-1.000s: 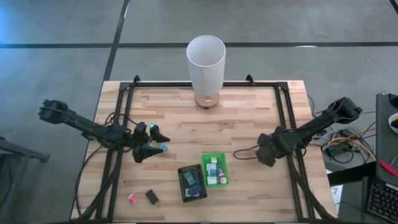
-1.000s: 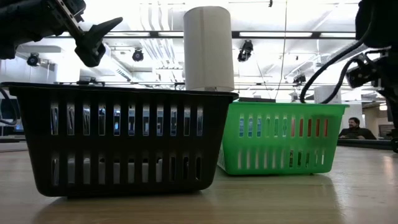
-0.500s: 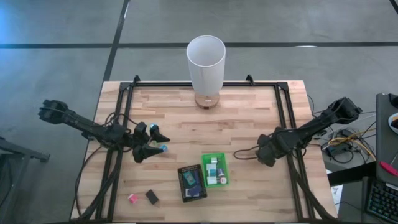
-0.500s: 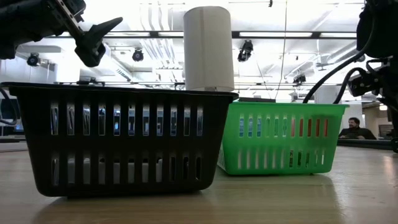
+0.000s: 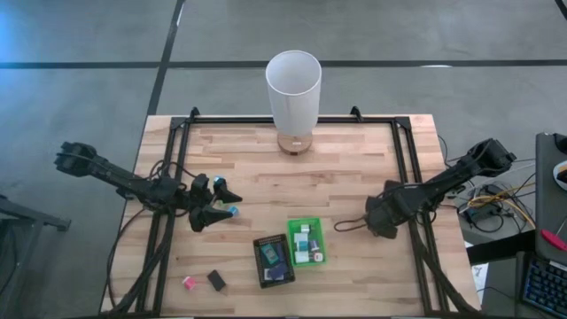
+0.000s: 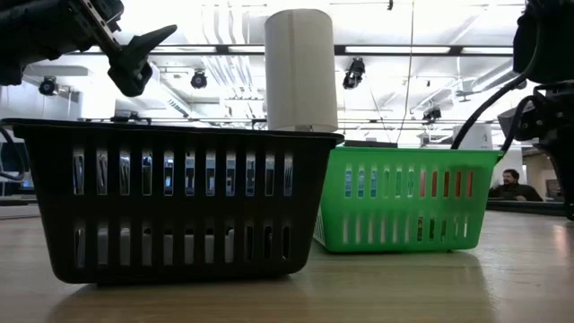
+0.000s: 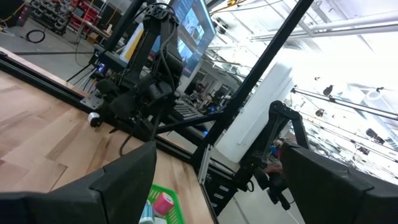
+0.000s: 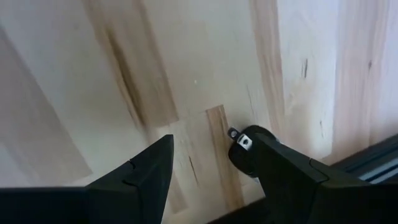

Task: Pick & Place Office items
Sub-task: Put the white black charger adapter into the green bin

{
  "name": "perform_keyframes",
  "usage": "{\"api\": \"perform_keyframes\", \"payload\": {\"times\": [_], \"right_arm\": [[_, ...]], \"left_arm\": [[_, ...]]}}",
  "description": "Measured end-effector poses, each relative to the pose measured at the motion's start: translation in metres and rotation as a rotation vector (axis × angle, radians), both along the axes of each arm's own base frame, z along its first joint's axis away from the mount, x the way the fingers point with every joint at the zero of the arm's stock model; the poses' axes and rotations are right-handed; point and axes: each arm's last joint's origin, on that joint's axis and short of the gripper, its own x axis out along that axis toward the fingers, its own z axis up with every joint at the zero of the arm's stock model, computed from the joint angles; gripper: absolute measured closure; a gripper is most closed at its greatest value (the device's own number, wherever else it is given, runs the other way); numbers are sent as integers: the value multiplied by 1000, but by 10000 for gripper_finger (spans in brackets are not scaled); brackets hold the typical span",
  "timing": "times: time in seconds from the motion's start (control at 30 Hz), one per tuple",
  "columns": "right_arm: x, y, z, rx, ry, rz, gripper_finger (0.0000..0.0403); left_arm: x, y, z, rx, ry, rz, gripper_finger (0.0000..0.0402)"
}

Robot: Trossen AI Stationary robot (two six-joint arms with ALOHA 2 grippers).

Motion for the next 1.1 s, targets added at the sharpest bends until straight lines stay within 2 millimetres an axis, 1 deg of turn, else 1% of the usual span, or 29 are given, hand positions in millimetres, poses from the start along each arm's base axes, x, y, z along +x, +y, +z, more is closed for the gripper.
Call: {"api": "perform_keyframes", "payload": {"times": [0.13, 0.57, 0.93, 1.0, 1.1], "right_arm": [[0, 0, 0, 2, 9, 31, 193], [1, -1, 1, -6, -1, 2, 193], [5, -10, 1, -32, -40, -154, 193], [7, -10, 0, -28, -73, -217, 193], [15, -8, -1, 5, -179, -352, 193]], "left_arm": [[0, 0, 0, 0, 0, 0, 62], [0, 0, 0, 0, 0, 0, 62], [0, 0, 0, 3, -1, 1, 62], [0, 0, 0, 3, -1, 1, 62], [0, 0, 0, 3, -1, 1, 62]]}}
